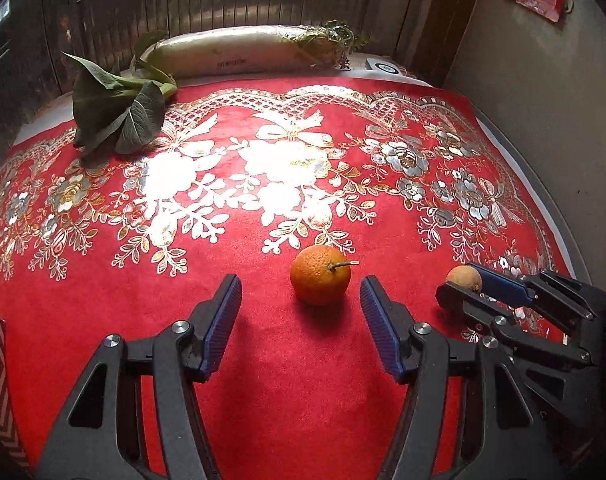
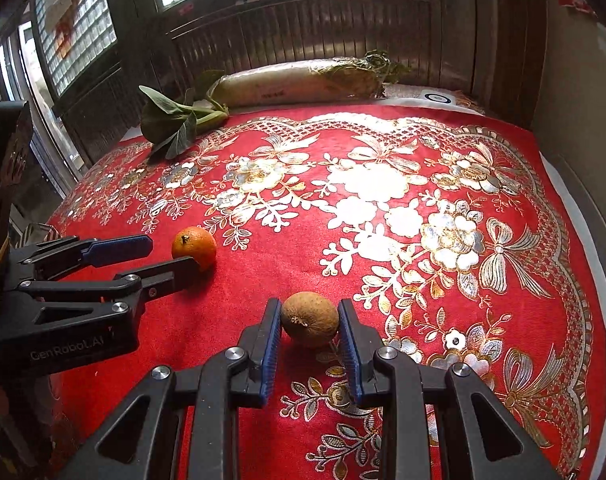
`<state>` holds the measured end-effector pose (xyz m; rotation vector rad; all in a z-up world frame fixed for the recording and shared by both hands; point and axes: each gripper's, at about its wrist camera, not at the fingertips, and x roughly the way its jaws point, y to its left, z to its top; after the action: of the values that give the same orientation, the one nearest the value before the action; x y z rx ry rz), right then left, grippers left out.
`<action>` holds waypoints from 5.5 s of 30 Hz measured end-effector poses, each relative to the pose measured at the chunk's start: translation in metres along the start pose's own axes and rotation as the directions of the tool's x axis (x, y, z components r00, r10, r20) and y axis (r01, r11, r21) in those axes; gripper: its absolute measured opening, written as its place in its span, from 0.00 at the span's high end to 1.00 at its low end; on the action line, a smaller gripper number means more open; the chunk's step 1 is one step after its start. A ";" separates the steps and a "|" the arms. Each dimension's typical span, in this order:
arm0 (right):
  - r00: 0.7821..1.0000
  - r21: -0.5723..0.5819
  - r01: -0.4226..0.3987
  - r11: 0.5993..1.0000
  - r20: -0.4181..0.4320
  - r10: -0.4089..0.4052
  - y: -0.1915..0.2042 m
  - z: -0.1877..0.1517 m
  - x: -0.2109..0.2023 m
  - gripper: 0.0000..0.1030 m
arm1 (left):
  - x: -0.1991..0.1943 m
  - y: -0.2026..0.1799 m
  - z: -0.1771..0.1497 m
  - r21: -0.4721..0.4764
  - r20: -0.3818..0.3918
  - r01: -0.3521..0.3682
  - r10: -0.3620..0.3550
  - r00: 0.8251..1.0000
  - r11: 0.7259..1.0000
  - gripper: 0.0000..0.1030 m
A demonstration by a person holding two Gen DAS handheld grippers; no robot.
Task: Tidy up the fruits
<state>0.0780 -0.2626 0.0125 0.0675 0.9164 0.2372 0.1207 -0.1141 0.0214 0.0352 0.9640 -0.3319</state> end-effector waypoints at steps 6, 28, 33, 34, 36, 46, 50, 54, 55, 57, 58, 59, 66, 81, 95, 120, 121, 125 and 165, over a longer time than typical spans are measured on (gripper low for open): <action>1.000 -0.008 -0.011 1.000 -0.004 0.011 0.003 -0.001 0.001 0.74 | 0.014 -0.003 -0.003 0.037 -0.003 -0.013 0.013 1.000 0.999 0.70; 0.990 -0.140 -0.138 0.980 0.020 0.142 0.093 -0.015 -0.021 0.74 | -0.080 0.057 -0.077 -0.077 0.086 -0.145 0.152 0.985 0.986 0.70; 0.979 -0.182 -0.198 0.963 0.008 0.203 0.129 -0.028 -0.026 0.74 | -0.101 0.077 -0.102 -0.093 0.099 -0.186 0.195 0.976 0.978 0.70; 0.977 -0.189 -0.209 0.959 0.002 0.213 0.135 -0.030 -0.026 0.74 | -0.104 0.081 -0.107 -0.099 0.100 -0.194 0.204 0.974 0.976 0.70; 0.976 -0.199 -0.216 0.956 -0.007 0.219 0.146 -0.033 -0.024 0.74 | -0.110 0.090 -0.115 -0.113 0.100 -0.206 0.218 0.971 0.972 0.70; 0.961 -0.284 -0.272 0.919 -0.027 0.276 0.207 -0.038 -0.030 0.74 | -0.142 0.129 -0.144 -0.175 0.124 -0.256 0.279 0.952 0.951 0.70; 0.954 -0.322 -0.293 0.900 -0.037 0.297 0.232 -0.037 -0.031 0.74 | -0.156 0.142 -0.152 -0.208 0.140 -0.280 0.312 0.940 0.937 0.70; 0.949 -0.354 -0.309 0.883 -0.053 0.311 0.253 -0.039 -0.029 0.74 | -0.167 0.154 -0.158 -0.232 0.147 -0.287 0.325 0.934 0.929 0.70; 0.948 -0.360 -0.313 0.879 -0.056 0.314 0.258 -0.039 -0.028 0.74 | -0.169 0.157 -0.160 -0.237 0.148 -0.289 0.329 0.933 0.927 0.70; 0.947 -0.373 -0.315 0.873 -0.062 0.315 0.266 -0.039 -0.028 0.74 | -0.173 0.160 -0.161 -0.246 0.149 -0.284 0.325 0.934 0.927 0.70; 0.946 -0.378 -0.317 0.870 -0.064 0.317 0.269 -0.039 -0.027 0.74 | -0.175 0.161 -0.161 -0.245 0.153 -0.285 0.327 0.932 0.927 0.70; 0.946 -0.382 -0.318 0.868 -0.065 0.318 0.272 -0.039 -0.028 0.74 | -0.177 0.162 -0.161 -0.246 0.157 -0.288 0.331 0.931 0.926 0.70; 0.941 -0.420 -0.329 0.846 -0.073 0.329 0.293 -0.036 -0.029 0.74 | -0.193 0.180 -0.166 -0.278 0.166 -0.291 0.344 0.924 0.915 0.70; 0.920 -0.510 -0.379 0.772 -0.116 0.375 0.349 -0.036 -0.026 0.74 | -0.207 0.240 -0.188 -0.382 0.100 -0.353 0.418 0.903 0.854 0.70; 0.894 -0.567 -0.433 0.701 -0.175 0.412 0.392 -0.043 -0.023 0.74 | -0.207 0.267 -0.196 -0.399 0.056 -0.371 0.426 0.903 0.838 0.70; 0.913 -0.615 -0.405 0.677 -0.227 0.340 0.417 -0.041 0.023 0.73 | -0.188 0.277 -0.191 -0.378 -0.027 -0.391 0.413 0.910 0.839 0.56; 0.911 -0.610 -0.409 0.679 -0.227 0.344 0.416 -0.041 0.024 0.72 | -0.188 0.276 -0.192 -0.377 -0.026 -0.390 0.411 0.911 0.840 0.54; 0.908 -0.594 -0.415 0.690 -0.221 0.356 0.413 -0.041 0.018 0.70 | -0.193 0.274 -0.192 -0.383 -0.012 -0.391 0.419 0.908 0.837 0.46; 0.936 -0.473 -0.327 0.818 -0.046 0.348 0.375 -0.046 -0.027 0.56 | -0.235 0.229 -0.203 -0.417 0.156 -0.448 0.548 0.822 0.791 0.45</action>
<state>-0.0396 0.0939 0.0652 -0.2234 0.7761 0.7881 -0.0980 0.2008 0.0687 -0.0903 0.6943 0.3401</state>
